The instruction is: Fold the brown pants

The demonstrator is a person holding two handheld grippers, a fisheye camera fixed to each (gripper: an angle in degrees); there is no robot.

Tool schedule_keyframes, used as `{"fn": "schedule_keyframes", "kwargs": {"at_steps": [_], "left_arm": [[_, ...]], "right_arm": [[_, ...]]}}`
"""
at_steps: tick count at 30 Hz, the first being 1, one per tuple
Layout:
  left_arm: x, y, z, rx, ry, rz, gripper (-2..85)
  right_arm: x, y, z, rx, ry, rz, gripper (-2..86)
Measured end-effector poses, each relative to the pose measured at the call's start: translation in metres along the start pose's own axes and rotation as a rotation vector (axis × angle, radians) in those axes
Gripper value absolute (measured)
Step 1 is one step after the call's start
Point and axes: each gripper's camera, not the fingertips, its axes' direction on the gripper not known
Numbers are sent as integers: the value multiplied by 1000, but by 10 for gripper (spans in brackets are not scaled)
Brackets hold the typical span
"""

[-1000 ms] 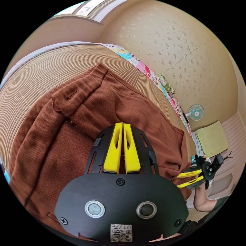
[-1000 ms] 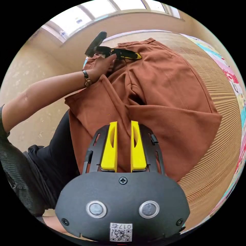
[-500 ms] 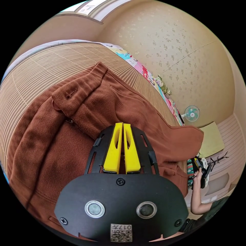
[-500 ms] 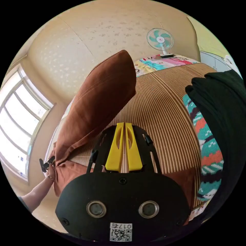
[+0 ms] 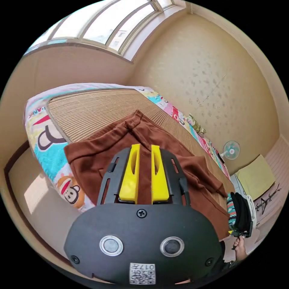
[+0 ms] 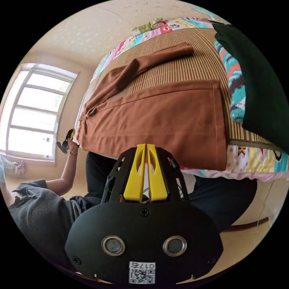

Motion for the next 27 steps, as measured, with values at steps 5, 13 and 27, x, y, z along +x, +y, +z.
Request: {"fn": "schedule_keyframes", "kwargs": {"at_steps": [5,13,27], "left_arm": [[-55,42,-35,-54,-53,-194,167],[-26,31,-14,-241,30,-176,35],[-32,107,-180,-99,122,-261,5]], "right_arm": [[63,28,-15,85,-256,223,15],[79,17,-8,-26,-327,239,53],[120,2,-25,-26,-299,360,83]]}}
